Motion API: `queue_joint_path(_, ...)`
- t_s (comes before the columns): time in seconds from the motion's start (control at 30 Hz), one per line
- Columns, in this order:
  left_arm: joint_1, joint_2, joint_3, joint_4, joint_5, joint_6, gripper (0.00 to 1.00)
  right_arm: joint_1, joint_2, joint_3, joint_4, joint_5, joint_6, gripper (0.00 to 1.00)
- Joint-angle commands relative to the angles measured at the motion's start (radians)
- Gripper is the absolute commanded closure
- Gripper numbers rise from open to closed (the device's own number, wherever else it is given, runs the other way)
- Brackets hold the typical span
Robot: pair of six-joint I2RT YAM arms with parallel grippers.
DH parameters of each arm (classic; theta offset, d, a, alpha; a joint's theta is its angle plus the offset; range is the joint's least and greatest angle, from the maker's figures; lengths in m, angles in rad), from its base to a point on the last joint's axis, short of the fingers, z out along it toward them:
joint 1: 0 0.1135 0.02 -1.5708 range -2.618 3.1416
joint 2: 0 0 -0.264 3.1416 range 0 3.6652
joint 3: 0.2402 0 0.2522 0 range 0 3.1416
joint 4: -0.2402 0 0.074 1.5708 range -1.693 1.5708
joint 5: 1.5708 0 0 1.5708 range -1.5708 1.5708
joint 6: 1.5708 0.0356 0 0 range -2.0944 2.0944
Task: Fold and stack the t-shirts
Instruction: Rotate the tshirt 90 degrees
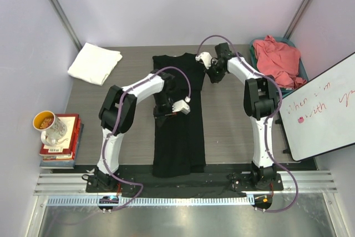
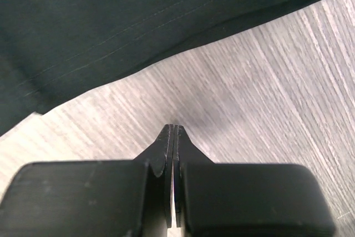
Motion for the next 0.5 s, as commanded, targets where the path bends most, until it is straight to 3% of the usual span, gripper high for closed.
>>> queue_joint_path(0.0,0.047,-0.081,0.052,0.027,-0.072,-0.069,1.0,0.002,-0.113,-0.014,0.015,-0.043,0.032,0.99)
queue_joint_path(0.13,0.095,-0.122,0.079,-0.003,-0.069,-0.07,1.0,0.002,-0.123,-0.01,0.023,-0.05,0.067,0.99)
queue_joint_path(0.3,0.168,-0.127,0.076,0.145,-0.161,-0.071,1.0,0.005,-0.11,0.004,0.054,-0.09,0.126,0.99)
queue_joint_path(0.47,0.227,0.04,0.286,0.21,-0.165,-0.112,1.0,0.02,-0.049,0.053,0.074,-0.138,0.17,0.99)
